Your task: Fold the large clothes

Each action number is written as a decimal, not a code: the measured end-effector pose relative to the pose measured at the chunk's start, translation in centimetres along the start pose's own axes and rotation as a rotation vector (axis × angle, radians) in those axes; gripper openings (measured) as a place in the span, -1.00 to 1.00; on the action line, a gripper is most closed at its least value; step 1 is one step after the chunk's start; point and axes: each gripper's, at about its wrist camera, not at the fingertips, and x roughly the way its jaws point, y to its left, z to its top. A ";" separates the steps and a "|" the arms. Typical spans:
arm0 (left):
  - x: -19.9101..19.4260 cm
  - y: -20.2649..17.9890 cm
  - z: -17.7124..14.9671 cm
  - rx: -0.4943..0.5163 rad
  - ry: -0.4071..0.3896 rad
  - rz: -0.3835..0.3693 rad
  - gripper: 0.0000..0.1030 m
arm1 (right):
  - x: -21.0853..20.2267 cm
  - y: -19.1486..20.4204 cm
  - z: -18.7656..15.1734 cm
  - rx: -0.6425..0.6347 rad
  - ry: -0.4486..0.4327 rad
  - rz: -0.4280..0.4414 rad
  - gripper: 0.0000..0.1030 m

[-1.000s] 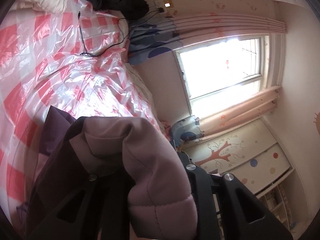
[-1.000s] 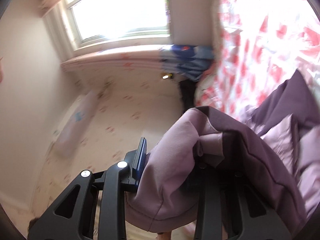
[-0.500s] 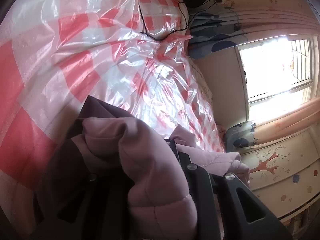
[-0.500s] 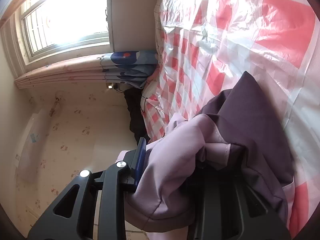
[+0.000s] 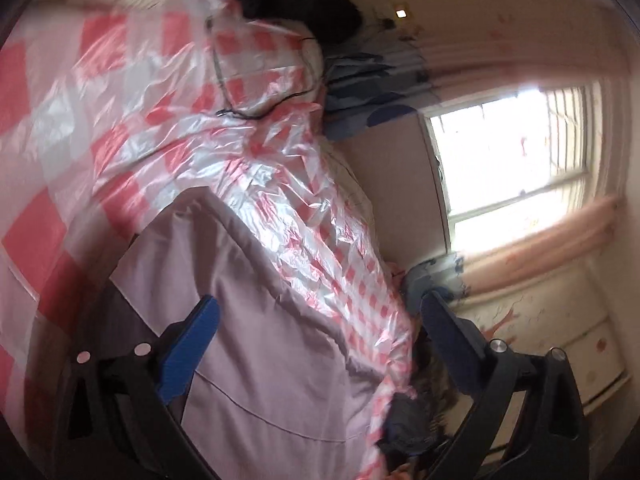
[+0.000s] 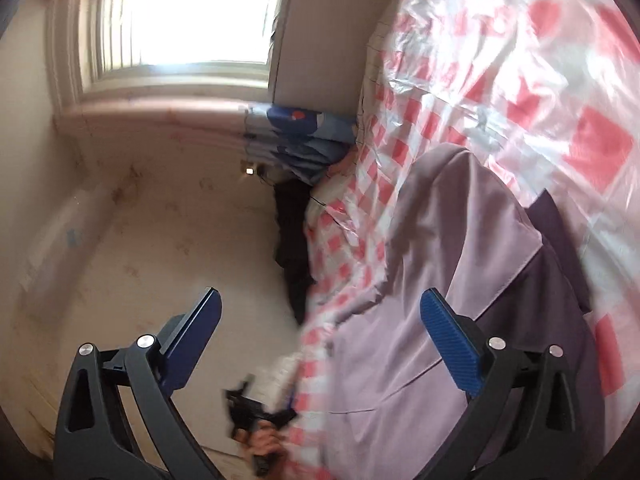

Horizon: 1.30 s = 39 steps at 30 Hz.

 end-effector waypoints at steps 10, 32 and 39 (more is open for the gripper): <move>16.5 -6.6 -8.9 0.514 0.308 0.238 0.86 | 22.0 4.6 -6.0 -0.717 0.375 -0.634 0.87; 21.8 3.6 -2.1 0.365 0.229 0.515 0.86 | 25.0 -5.9 2.1 -0.491 0.310 -0.707 0.88; 20.1 1.0 -2.6 0.421 0.238 0.582 0.85 | 23.0 -3.3 2.6 -0.467 0.350 -0.729 0.87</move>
